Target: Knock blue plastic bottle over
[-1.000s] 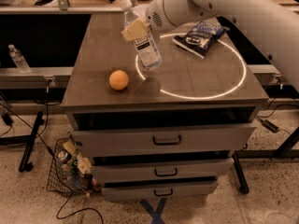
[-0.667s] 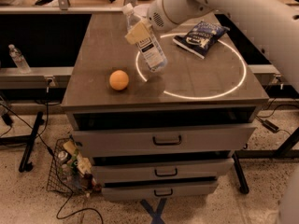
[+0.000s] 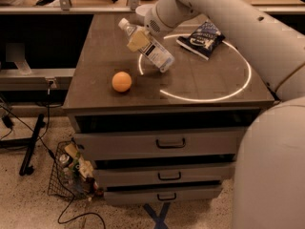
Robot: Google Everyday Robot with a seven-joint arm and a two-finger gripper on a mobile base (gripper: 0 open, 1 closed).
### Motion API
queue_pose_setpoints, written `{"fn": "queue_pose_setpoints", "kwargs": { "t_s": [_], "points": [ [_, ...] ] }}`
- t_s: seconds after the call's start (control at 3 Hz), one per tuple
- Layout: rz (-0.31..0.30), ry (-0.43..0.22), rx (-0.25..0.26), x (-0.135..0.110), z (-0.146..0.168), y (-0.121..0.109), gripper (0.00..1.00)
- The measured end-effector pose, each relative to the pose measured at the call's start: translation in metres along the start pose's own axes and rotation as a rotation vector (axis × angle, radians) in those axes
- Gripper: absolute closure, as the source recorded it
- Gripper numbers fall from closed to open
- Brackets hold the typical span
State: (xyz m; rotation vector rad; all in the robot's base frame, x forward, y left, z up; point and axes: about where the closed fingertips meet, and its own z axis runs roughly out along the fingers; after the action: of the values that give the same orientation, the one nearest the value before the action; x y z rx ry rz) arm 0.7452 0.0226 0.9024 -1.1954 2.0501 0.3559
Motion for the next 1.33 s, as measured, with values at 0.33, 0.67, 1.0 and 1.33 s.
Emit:
{"fn": "queue_pose_setpoints", "kwargs": {
  "t_s": [0.33, 0.67, 1.0, 1.33],
  "points": [
    [-0.007, 0.014, -0.015, 0.002, 0.019, -0.006, 0.52],
    [-0.011, 0.02, -0.028, 0.004, 0.032, -0.008, 0.28],
    [-0.012, 0.022, -0.033, 0.005, 0.039, -0.009, 0.04],
    [-0.012, 0.02, -0.028, 0.007, 0.036, -0.009, 0.0]
  ]
}}
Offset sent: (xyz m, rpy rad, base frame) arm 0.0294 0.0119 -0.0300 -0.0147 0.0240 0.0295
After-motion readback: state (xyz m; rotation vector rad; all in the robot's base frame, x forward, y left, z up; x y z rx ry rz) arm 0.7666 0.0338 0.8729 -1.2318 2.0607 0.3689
